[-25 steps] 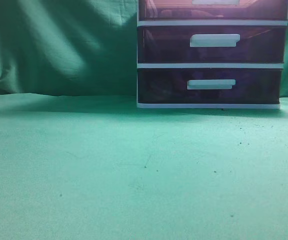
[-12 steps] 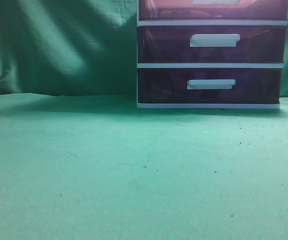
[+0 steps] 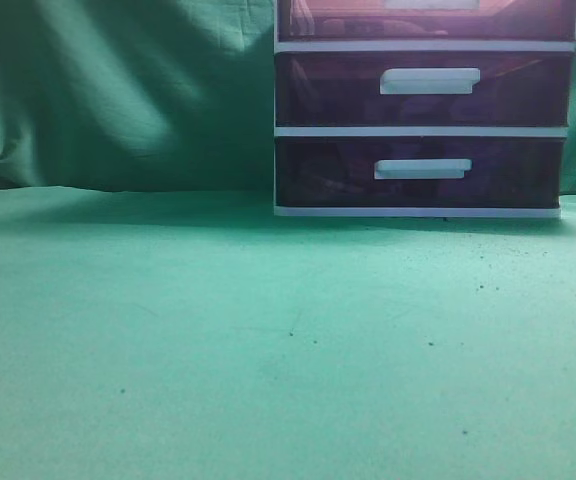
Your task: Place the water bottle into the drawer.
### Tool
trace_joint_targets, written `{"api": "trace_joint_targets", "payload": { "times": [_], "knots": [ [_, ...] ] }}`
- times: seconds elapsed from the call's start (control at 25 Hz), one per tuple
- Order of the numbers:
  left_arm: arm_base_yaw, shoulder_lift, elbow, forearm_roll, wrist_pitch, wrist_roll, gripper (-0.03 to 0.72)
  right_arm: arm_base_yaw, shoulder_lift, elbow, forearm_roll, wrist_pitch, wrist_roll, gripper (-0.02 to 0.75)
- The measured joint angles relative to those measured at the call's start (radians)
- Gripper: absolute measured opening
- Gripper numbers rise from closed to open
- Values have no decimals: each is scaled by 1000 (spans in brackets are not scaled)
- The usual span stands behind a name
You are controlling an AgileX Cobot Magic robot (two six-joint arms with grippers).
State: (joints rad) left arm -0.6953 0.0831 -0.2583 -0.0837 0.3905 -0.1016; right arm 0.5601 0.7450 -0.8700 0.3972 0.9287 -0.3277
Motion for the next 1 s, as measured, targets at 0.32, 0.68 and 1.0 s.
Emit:
{"api": "trace_joint_targets", "payload": {
  "times": [0.32, 0.68, 1.0],
  "knots": [
    [0, 0, 40, -9, -24, -67, 0, 0, -177, 219, 279, -150, -209, 0],
    [0, 0, 40, -10, -24, -69, 0, 0, -349, 437, 311, -529, -241, 0],
    [0, 0, 40, -10, -24, -69, 0, 0, -422, 446, 339, -622, -293, 0]
  ]
}}
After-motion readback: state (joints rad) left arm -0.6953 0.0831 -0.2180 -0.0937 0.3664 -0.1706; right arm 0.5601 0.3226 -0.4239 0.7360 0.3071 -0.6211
